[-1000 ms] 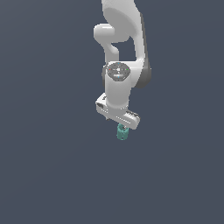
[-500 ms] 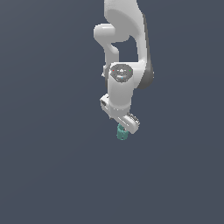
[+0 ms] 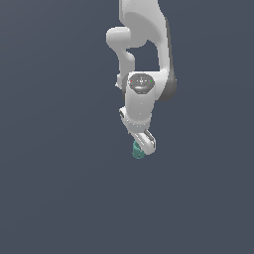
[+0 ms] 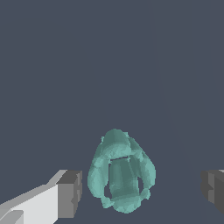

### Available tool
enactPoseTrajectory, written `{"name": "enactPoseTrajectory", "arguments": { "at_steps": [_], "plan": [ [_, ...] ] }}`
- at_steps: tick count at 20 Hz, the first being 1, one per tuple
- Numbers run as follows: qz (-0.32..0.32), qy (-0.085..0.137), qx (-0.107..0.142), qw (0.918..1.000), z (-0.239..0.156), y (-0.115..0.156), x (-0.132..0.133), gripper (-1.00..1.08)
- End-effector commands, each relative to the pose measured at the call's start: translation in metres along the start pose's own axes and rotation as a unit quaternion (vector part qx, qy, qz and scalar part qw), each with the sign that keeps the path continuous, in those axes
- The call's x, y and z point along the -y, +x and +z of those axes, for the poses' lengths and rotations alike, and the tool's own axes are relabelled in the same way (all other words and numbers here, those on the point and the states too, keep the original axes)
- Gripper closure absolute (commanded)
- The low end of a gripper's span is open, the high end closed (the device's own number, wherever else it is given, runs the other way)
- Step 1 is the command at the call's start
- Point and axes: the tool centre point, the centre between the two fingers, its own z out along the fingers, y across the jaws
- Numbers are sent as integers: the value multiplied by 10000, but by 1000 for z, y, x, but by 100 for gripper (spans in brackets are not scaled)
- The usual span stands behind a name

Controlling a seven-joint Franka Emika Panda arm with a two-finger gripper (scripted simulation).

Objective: Pick up the object and move it to a goal position.

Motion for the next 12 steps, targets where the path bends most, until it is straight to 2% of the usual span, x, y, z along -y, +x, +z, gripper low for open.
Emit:
{"name": "enactPoseTrajectory", "arguments": {
  "at_steps": [1, 6, 12],
  "plan": [
    [327, 4, -6, 9995, 1, -2, 1, -92],
    [963, 14, -18, 9954, 2, -5, 3, -92],
    [1718, 28, -32, 9851, 4, -10, 6, -92]
  ]
}}
